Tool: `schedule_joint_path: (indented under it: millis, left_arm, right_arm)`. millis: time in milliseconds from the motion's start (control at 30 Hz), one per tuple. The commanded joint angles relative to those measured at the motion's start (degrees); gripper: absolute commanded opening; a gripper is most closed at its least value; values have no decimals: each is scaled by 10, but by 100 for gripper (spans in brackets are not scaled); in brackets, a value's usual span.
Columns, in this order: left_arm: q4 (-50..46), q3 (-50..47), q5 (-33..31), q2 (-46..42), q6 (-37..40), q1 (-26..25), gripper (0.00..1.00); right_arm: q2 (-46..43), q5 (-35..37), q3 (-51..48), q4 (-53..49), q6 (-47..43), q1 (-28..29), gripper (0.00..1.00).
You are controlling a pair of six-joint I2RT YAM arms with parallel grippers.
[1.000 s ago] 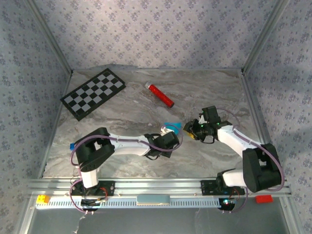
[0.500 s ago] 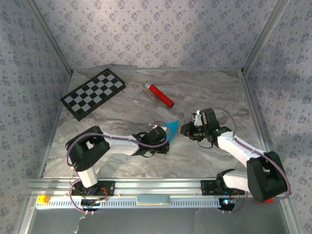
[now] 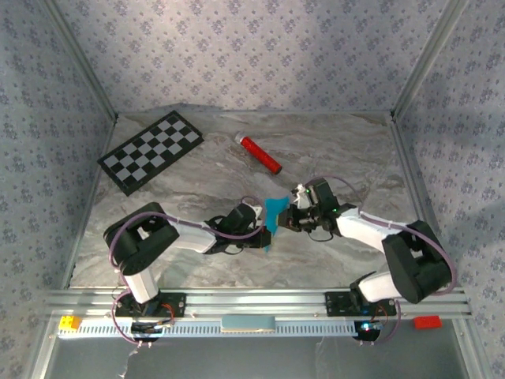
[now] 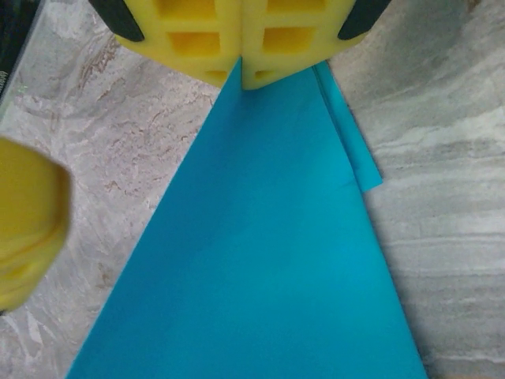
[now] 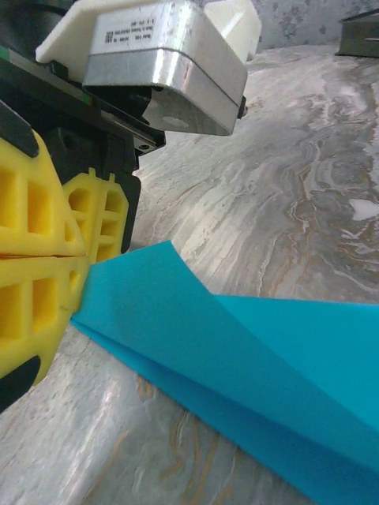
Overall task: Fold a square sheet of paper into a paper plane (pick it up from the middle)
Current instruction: Fold the wing for the fifth time at the center of the table.
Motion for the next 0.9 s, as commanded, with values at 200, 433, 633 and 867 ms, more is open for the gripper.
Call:
schedule_joint_path:
  millis: [200, 433, 633, 867]
  left_arm:
    - [23, -31, 66, 15, -14, 14, 2]
    - [44, -44, 83, 25, -25, 23, 2]
    - [44, -43, 90, 32, -27, 26, 3]
    - [47, -39, 93, 33, -32, 26, 6]
  right_arm:
    - [63, -6, 40, 33, -2, 10, 5]
    - [103, -12, 42, 68, 17, 0, 4]
    - [114, -8, 43, 68, 18, -6, 4]
    - [121, -2, 37, 66, 20, -13, 4]
